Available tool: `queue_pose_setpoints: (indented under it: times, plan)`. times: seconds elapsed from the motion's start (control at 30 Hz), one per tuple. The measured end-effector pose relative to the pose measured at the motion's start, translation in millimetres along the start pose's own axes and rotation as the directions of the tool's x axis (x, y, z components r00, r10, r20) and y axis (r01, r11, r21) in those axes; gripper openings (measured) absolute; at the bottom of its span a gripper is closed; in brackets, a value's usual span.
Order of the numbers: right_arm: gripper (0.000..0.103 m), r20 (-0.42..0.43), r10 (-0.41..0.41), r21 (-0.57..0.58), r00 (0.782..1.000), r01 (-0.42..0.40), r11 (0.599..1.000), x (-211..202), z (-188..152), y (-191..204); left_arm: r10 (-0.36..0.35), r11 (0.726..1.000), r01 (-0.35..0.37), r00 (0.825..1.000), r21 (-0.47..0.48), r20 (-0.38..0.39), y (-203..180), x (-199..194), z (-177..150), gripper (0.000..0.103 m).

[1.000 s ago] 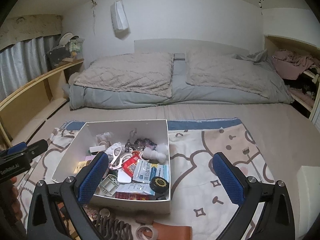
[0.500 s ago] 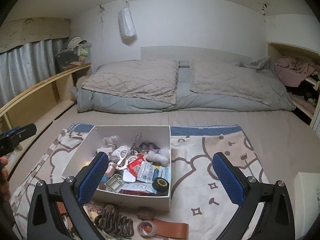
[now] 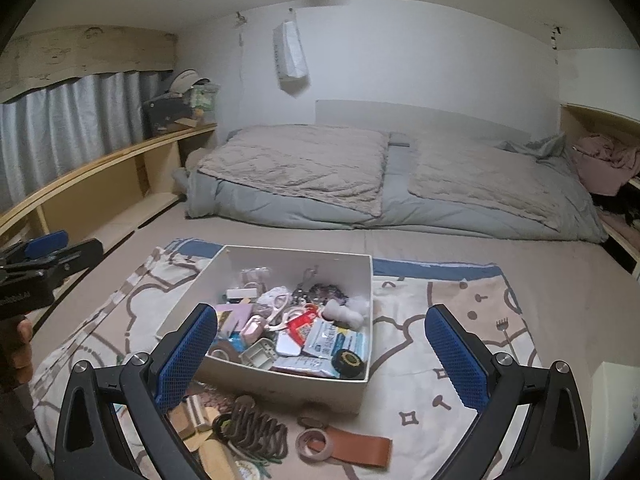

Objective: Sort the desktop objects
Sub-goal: 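Move both tools back toward the pile of items beside the box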

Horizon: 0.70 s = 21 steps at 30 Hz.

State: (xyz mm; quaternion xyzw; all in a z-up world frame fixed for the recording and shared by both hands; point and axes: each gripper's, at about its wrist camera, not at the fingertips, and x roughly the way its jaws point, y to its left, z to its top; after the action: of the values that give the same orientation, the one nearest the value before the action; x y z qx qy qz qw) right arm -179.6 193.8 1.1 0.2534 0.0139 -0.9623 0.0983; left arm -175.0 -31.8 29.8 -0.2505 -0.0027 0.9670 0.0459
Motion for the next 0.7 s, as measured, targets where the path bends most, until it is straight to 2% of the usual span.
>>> queue_pose_setpoints:
  times: [0.17, 0.4, 0.7]
  plan:
    - [0.103, 0.004, 0.03, -0.019, 1.0, -0.03, 0.999, -10.3, -3.7, 9.2, -0.011, 0.999, 0.011, 1.0, 0.033, 0.014, -3.3, -14.2, -5.5, 0.103]
    - [0.103, 0.0, 0.07, -0.053, 0.998, -0.07, 0.996, -28.0, -11.8, 18.3, -0.034, 0.999, 0.033, 0.999, 0.031, 0.035, -2.2, -33.2, -11.8, 0.103]
    - [0.103, -0.013, 0.106, -0.098, 0.994, -0.106, 0.989, -47.5, -26.5, 27.2, -0.036, 0.999, 0.036, 0.999, 0.013, 0.022, 1.9, -42.5, -21.5, 0.103]
